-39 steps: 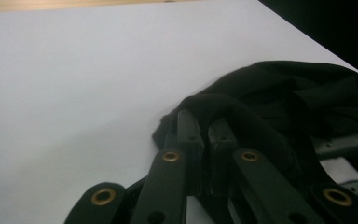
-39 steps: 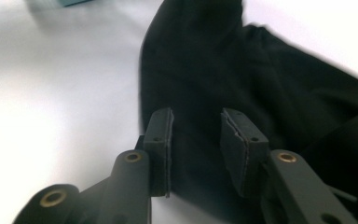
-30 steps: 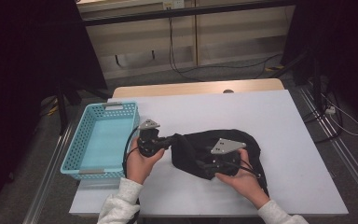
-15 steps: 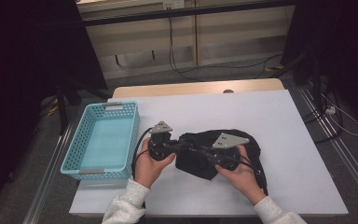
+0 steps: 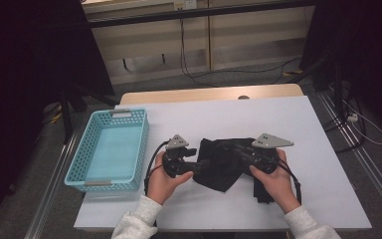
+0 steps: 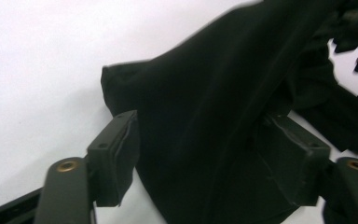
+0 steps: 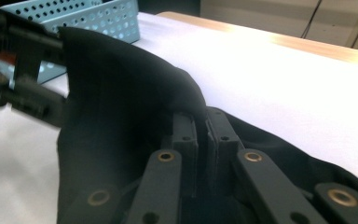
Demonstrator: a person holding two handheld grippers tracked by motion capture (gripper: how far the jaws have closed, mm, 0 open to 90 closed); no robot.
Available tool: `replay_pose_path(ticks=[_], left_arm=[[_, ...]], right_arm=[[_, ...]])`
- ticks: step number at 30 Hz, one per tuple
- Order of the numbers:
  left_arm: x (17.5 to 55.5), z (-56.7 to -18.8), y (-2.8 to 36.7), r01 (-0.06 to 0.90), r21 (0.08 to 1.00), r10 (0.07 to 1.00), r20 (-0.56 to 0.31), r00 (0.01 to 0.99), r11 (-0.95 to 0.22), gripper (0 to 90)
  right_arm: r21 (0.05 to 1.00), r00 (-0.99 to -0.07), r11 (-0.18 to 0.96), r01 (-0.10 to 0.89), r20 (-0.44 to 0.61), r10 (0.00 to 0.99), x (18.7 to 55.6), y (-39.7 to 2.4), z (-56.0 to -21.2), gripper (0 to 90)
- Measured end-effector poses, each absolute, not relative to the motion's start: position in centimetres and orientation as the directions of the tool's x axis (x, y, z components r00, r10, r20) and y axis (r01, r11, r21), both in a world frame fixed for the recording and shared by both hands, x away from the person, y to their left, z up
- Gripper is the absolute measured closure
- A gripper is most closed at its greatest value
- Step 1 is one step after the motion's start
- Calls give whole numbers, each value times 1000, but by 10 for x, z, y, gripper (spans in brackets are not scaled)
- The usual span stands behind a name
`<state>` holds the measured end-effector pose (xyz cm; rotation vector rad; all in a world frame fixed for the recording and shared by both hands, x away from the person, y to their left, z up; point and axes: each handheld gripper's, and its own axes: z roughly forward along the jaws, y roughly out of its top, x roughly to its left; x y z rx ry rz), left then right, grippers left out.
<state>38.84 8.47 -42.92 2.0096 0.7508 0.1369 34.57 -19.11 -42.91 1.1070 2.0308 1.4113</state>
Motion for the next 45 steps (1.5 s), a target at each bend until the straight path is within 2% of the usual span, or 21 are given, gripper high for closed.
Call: replay_pose_path(ticks=[8,18,23,34,36,37,39,41,45], left_arm=[[385,-440,78,457,792,547,-190,815,-406,264],[381,-455,71,459,751,542,-162,824,-474,372],[383,-458,74,483,743,556,-181,811,-463,414],[379,-464,64,472,736,541,-171,824,-485,447],[377,-464,62,475,735,543,-173,822,-484,495],[376,-464,61,488,729,532,-201,823,-480,555],[374,-462,59,486,720,544,-178,820,-496,655],[374,-462,59,498,710,524,-210,825,-498,762],[375,-460,61,523,693,534,-231,813,-497,832]], right_arm=[[918,-564,133,372,110,818,348,-202,-428,839],[925,-532,109,365,111,840,349,-215,-426,837],[928,-498,93,361,108,860,349,-228,-424,837],[922,-447,75,380,112,888,346,-247,-429,837],[921,-449,81,380,107,887,346,-246,-429,837],[920,-451,84,382,106,886,345,-246,-430,837],[921,-453,88,380,103,886,345,-245,-430,837],[920,-455,92,381,99,885,345,-244,-430,837],[920,-458,91,381,102,883,344,-245,-430,837]])
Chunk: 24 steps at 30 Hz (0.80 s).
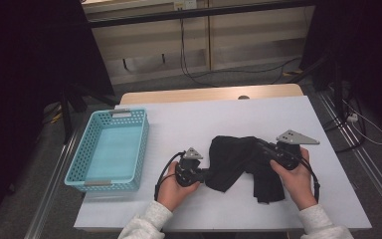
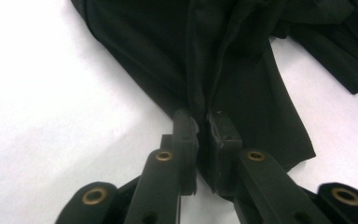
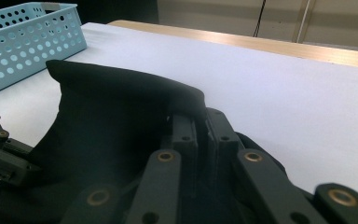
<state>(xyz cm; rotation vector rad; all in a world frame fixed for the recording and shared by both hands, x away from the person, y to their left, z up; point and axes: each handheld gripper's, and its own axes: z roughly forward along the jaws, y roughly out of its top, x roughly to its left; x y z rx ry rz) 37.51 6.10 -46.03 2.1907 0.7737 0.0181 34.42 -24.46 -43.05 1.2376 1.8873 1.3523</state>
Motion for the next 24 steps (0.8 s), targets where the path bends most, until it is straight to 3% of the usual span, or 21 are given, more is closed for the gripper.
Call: replay_pose_path(ticks=[12,20,24], left_arm=[[392,-428,97,567,724,579,-284,764,-393,844],[399,-397,131,551,762,623,-258,739,-339,846],[401,-399,131,542,769,628,-244,739,-338,845]], right_arm=[[910,-475,85,405,131,870,344,-241,-433,836],[897,-528,102,430,158,834,343,-230,-435,834],[887,-533,125,445,150,833,343,-225,-437,834]])
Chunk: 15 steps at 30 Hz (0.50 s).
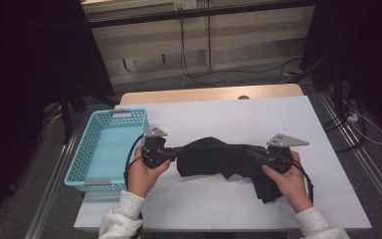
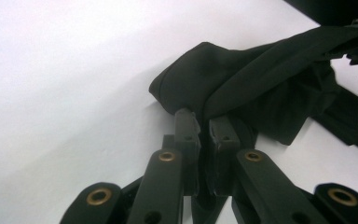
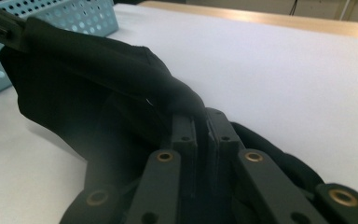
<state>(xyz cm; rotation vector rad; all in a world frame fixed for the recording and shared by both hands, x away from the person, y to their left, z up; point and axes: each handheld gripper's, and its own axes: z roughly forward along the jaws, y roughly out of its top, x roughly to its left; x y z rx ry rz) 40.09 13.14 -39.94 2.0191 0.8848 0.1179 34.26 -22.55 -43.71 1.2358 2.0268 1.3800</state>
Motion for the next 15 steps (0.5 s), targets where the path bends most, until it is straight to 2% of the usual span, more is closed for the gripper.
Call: replay_pose_path(ticks=[6,9,11,15], left_arm=[[406,-426,112,522,763,629,-200,751,-381,825],[407,-431,110,502,770,645,-158,748,-393,703],[407,-433,110,507,778,648,-173,741,-372,568],[406,-432,114,513,785,655,-188,731,-347,383]], right_arm=[[853,-483,124,507,162,860,346,-233,-450,835],[844,-468,122,523,164,868,347,-236,-455,835],[841,-465,124,527,163,870,348,-237,-457,834],[836,-457,125,534,160,875,348,-239,-458,832]])
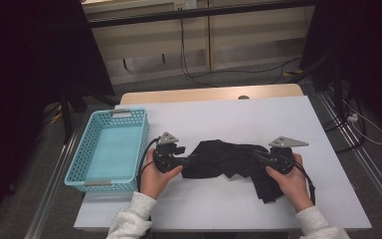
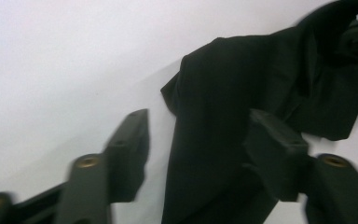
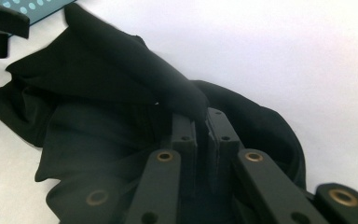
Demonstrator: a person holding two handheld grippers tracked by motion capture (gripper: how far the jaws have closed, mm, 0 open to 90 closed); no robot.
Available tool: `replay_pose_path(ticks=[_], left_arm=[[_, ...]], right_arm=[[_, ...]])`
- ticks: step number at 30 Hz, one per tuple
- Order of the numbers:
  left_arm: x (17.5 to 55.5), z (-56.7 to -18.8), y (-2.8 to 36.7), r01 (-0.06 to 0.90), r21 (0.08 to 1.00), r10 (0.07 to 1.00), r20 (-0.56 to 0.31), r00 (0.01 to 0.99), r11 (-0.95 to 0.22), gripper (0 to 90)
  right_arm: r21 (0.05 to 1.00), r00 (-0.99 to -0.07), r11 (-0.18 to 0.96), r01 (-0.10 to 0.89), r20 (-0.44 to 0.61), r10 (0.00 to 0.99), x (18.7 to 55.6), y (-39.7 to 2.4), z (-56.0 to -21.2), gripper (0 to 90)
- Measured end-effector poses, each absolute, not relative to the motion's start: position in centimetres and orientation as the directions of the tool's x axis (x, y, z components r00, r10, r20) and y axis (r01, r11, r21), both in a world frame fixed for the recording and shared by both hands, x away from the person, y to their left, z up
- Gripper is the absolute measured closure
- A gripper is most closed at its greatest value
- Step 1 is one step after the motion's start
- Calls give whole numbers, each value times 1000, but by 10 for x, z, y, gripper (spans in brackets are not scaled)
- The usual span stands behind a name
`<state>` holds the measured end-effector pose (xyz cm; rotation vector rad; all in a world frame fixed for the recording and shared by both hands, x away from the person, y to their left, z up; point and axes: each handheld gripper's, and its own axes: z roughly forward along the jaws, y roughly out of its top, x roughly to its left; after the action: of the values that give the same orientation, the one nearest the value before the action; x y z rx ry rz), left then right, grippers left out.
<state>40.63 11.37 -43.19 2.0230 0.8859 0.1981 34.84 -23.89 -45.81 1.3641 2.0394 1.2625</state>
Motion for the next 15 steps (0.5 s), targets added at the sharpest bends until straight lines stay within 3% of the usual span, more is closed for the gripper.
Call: replay_pose_path(ticks=[2,6,15], left_arm=[[405,-431,115,506,787,657,-177,733,-352,314],[402,-432,116,505,783,659,-168,733,-363,278],[403,-435,116,502,783,665,-157,730,-367,254]], right_arm=[[833,-447,122,539,160,880,348,-240,-459,828],[842,-463,144,520,136,876,349,-240,-457,799],[859,-520,221,461,60,852,345,-229,-445,557]])
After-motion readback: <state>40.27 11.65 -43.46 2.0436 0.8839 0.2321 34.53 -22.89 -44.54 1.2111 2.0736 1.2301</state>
